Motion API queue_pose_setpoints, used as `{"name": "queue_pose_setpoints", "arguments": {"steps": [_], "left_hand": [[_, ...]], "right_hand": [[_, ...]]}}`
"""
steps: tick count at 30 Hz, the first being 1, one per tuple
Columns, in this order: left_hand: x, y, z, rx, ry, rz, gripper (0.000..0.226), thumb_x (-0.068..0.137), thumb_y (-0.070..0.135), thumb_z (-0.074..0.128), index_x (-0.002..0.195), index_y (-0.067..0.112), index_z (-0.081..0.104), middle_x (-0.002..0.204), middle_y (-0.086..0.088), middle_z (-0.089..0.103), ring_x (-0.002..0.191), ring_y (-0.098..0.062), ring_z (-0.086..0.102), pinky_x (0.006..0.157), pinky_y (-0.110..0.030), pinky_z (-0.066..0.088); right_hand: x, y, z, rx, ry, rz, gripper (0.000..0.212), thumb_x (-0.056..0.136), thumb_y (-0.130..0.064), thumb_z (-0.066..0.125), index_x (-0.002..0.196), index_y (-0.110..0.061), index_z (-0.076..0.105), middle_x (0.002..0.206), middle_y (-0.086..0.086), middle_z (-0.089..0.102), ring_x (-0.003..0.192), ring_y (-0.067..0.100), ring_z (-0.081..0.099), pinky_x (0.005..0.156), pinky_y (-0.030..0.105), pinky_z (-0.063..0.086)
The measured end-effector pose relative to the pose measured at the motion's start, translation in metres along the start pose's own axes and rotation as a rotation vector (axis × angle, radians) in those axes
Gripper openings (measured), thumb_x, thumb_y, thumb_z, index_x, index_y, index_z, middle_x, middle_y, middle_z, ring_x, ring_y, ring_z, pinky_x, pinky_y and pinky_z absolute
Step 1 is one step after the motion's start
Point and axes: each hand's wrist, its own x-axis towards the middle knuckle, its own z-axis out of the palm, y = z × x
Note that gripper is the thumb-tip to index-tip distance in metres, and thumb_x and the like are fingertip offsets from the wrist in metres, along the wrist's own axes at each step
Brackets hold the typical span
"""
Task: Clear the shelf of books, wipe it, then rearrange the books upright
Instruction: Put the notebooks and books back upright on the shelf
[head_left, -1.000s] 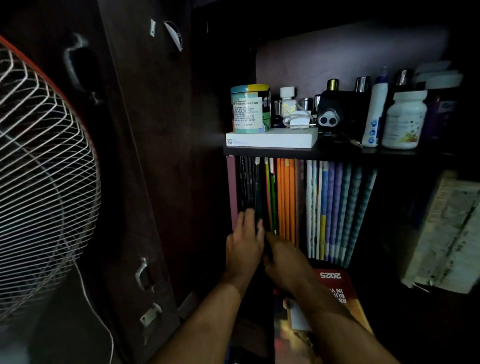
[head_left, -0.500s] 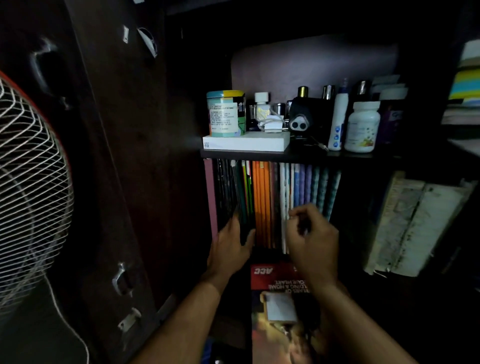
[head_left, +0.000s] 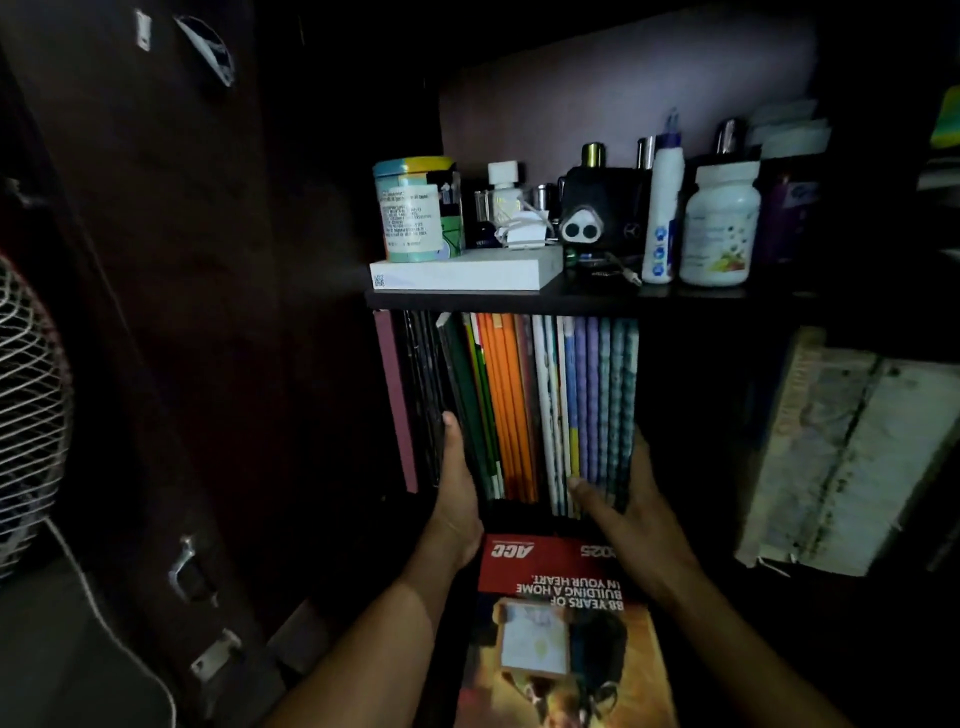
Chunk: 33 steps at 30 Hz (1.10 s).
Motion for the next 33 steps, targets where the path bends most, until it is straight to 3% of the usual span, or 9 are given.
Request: {"name": "queue_pose_setpoints", "arguments": {"steps": [2, 5, 9, 13, 15, 17, 20, 26, 33], "left_hand": [[0.0, -0.002, -0.002, -0.03, -0.047, 0.001, 0.116, 0.06, 0.101, 0.045, 0.157, 0.042, 0.022, 0.167, 0.001, 0.018, 0.152, -0.026, 0.021, 0.121, -0.057, 0.022], [-0.01, 0.002, 0.006, 0.064, -0.073, 0.057, 0.086, 0.088, 0.077, 0.028, 0.159, 0.032, 0.014, 0.165, 0.005, 0.018, 0.151, -0.018, 0.017, 0.119, -0.04, 0.017], [-0.016, 0.004, 0.006, 0.156, -0.121, 0.06, 0.141, 0.045, 0.106, 0.037, 0.159, 0.027, 0.011, 0.153, 0.018, 0.013, 0.141, -0.006, 0.016, 0.11, -0.031, 0.018], [-0.003, 0.004, 0.005, 0.33, 0.056, 0.23, 0.083, 0.086, 0.07, 0.034, 0.148, 0.016, 0.046, 0.152, -0.002, 0.046, 0.142, -0.016, 0.04, 0.113, -0.029, 0.027], [0.008, -0.001, -0.004, 0.41, 0.171, 0.496, 0.05, 0.096, 0.058, 0.041, 0.118, 0.022, 0.068, 0.112, 0.003, 0.069, 0.107, -0.001, 0.062, 0.097, -0.025, 0.047], [0.016, -0.005, -0.016, 0.556, 0.348, 0.667, 0.048, 0.099, 0.06, 0.04, 0.099, 0.023, 0.071, 0.081, 0.01, 0.065, 0.074, 0.0, 0.06, 0.068, -0.025, 0.049], [0.019, -0.005, -0.014, 0.7, 0.447, 0.708, 0.059, 0.095, 0.067, 0.042, 0.122, 0.025, 0.072, 0.107, 0.015, 0.07, 0.091, -0.005, 0.067, 0.072, -0.022, 0.051], [0.029, -0.01, 0.002, 0.722, 0.171, 0.618, 0.051, 0.103, 0.051, 0.042, 0.144, 0.022, 0.055, 0.137, 0.019, 0.052, 0.125, 0.003, 0.049, 0.089, 0.003, 0.033], [0.021, -0.012, 0.001, 0.627, 0.01, 0.503, 0.046, 0.107, 0.047, 0.03, 0.152, 0.037, 0.031, 0.148, 0.022, 0.034, 0.138, 0.004, 0.031, 0.116, -0.025, 0.029]], "right_hand": [[0.001, 0.003, 0.0, 0.008, 0.042, -0.029, 0.091, 0.082, -0.049, 0.068, 0.153, -0.048, 0.011, 0.128, -0.022, 0.051, 0.107, -0.007, 0.056, 0.094, 0.028, 0.047], [0.0, 0.006, -0.002, -0.021, 0.099, -0.052, 0.086, 0.089, -0.035, 0.071, 0.15, -0.045, 0.012, 0.125, -0.024, 0.05, 0.1, -0.014, 0.052, 0.086, 0.021, 0.044], [-0.001, 0.009, -0.007, -0.047, 0.083, -0.064, 0.086, 0.091, -0.031, 0.07, 0.153, -0.038, 0.011, 0.132, -0.016, 0.049, 0.108, -0.001, 0.056, 0.086, 0.021, 0.044], [0.0, 0.012, -0.01, -0.029, 0.063, -0.067, 0.086, 0.089, -0.034, 0.069, 0.153, -0.039, 0.013, 0.134, -0.013, 0.051, 0.115, 0.005, 0.057, 0.084, 0.019, 0.046], [0.001, 0.015, -0.012, -0.017, 0.056, -0.063, 0.087, 0.086, -0.038, 0.069, 0.151, -0.042, 0.013, 0.135, -0.012, 0.052, 0.117, 0.008, 0.058, 0.083, 0.02, 0.048], [0.002, 0.017, -0.014, -0.005, 0.055, -0.058, 0.086, 0.085, -0.038, 0.071, 0.15, -0.044, 0.014, 0.135, -0.012, 0.052, 0.117, 0.01, 0.059, 0.081, 0.02, 0.049], [0.003, 0.019, -0.013, -0.003, 0.065, -0.067, 0.084, 0.088, -0.031, 0.072, 0.148, -0.045, 0.015, 0.136, -0.009, 0.053, 0.118, 0.013, 0.061, 0.085, 0.025, 0.051], [0.003, 0.021, -0.014, -0.006, 0.039, -0.074, 0.085, 0.091, -0.023, 0.071, 0.149, -0.045, 0.012, 0.136, -0.01, 0.051, 0.118, 0.011, 0.057, 0.08, 0.016, 0.047], [0.001, 0.018, -0.016, 0.053, 0.028, -0.059, 0.084, 0.088, -0.036, 0.07, 0.148, -0.055, 0.015, 0.146, -0.007, 0.05, 0.126, 0.016, 0.056, 0.087, 0.029, 0.053]]}}
